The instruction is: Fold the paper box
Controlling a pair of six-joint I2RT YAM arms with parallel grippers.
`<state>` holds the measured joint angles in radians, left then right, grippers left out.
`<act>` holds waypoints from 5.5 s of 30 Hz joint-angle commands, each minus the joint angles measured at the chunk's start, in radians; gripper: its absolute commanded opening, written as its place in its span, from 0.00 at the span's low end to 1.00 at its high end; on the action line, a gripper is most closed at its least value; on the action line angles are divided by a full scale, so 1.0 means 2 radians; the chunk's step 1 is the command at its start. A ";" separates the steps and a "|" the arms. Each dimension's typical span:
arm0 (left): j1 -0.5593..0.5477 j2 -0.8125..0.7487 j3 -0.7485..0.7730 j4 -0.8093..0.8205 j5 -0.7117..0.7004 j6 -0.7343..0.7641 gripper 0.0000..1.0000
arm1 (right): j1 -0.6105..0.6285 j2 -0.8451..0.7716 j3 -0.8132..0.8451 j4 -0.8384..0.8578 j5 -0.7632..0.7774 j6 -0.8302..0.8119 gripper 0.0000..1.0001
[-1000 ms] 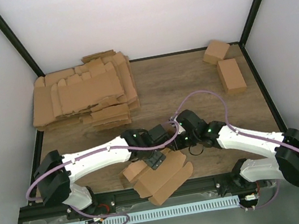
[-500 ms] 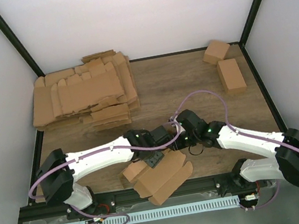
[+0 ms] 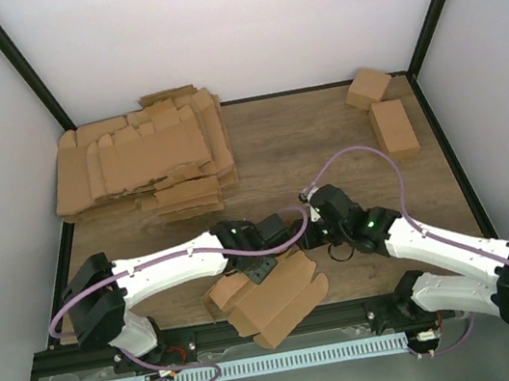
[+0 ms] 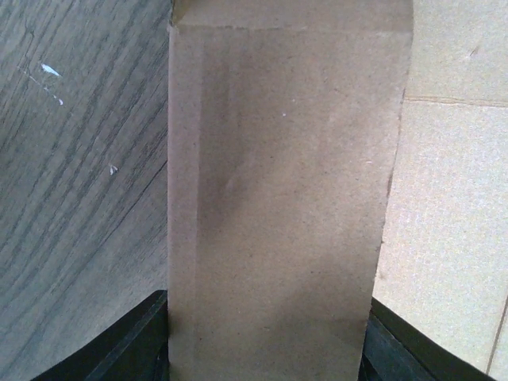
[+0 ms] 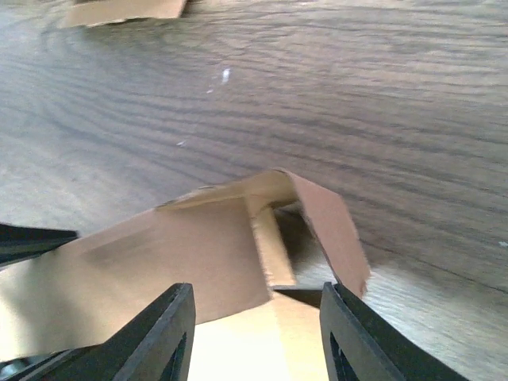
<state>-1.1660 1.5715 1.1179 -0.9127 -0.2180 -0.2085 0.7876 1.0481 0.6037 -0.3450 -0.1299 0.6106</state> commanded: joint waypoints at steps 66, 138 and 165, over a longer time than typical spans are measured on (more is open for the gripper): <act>0.038 0.017 0.015 0.017 0.042 -0.066 0.49 | 0.090 0.097 0.030 0.030 0.001 0.173 0.02; 0.033 0.017 0.002 0.024 0.039 -0.021 0.50 | -0.147 0.148 -0.044 0.207 -0.320 -0.016 0.16; 0.033 0.011 0.002 0.033 0.079 -0.003 0.50 | -0.041 0.139 -0.140 0.422 -0.180 -0.113 0.36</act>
<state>-1.0973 1.5875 1.1271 -0.9157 -0.1219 -0.2333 0.6289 1.3525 0.3099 0.3985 -0.5961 0.4667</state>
